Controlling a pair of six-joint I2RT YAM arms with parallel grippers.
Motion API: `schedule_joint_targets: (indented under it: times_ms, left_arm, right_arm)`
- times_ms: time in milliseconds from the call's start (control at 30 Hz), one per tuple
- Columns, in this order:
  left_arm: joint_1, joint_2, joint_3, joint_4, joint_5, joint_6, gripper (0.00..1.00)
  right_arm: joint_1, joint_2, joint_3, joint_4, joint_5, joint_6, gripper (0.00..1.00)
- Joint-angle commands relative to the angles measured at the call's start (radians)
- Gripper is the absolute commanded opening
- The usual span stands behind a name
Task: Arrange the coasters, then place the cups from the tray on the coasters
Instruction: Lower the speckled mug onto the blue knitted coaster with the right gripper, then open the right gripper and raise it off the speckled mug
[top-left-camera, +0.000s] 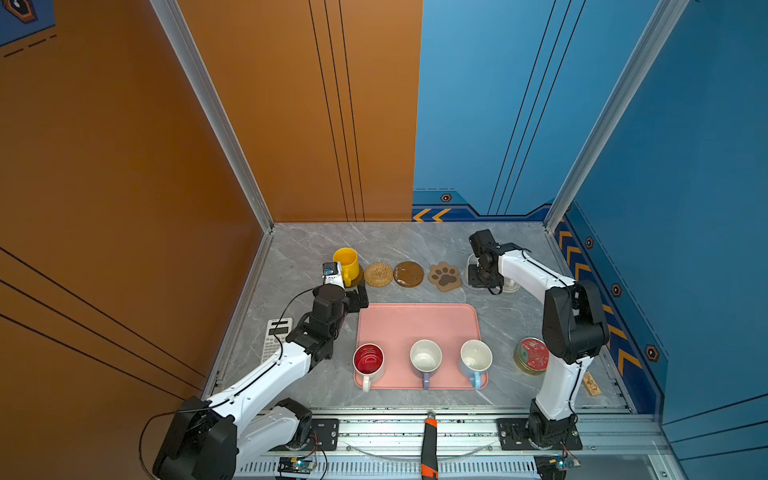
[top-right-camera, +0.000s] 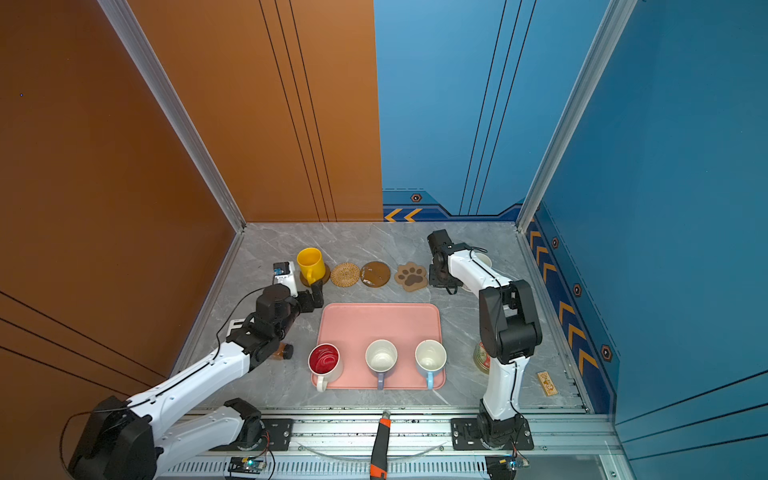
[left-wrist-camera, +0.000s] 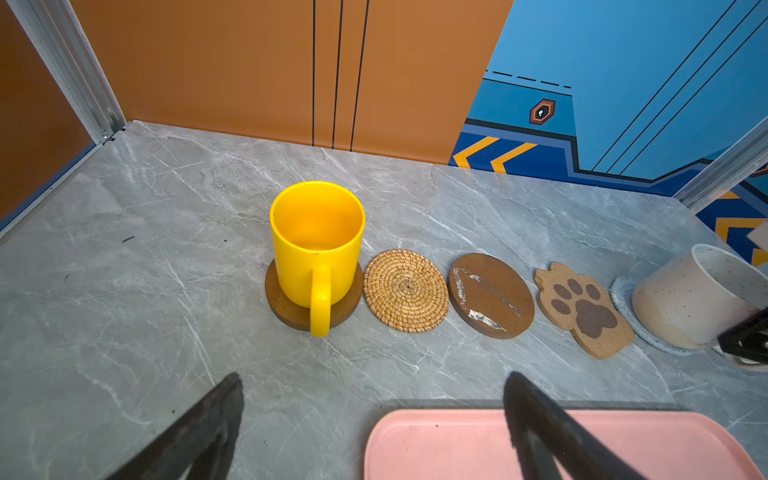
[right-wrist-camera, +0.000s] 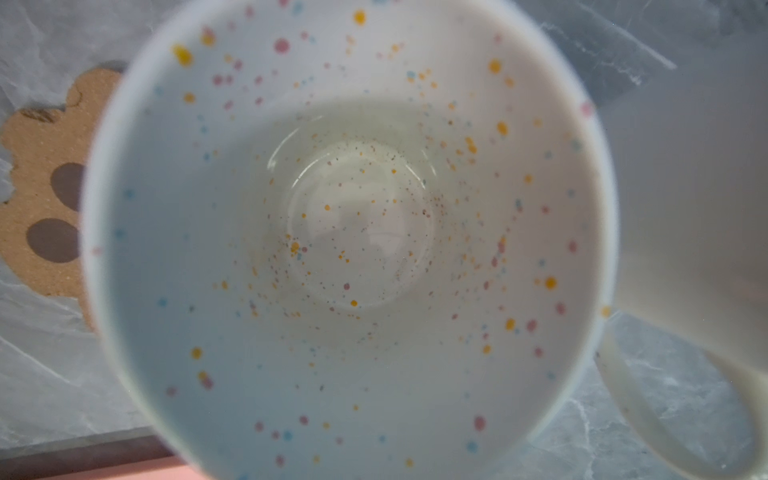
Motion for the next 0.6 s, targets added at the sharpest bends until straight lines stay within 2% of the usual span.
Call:
schedule_joint_targets:
  times_ms: [0, 300, 567]
  left_arm:
    - [0.011, -0.021, -0.005, -0.015, 0.001, -0.004, 0.98]
    - [0.010, -0.041, -0.009, -0.024, 0.003, -0.007, 0.98]
    - [0.009, -0.057, -0.016, -0.029, 0.000, -0.007, 0.98]
  right_arm:
    - [-0.006, -0.043, -0.015, 0.032, 0.004, 0.014, 0.29]
    - [-0.005, -0.103, -0.038, 0.028, 0.001, 0.020, 0.45]
    - [0.009, -0.236, -0.049, -0.004, -0.004, 0.034, 0.58]
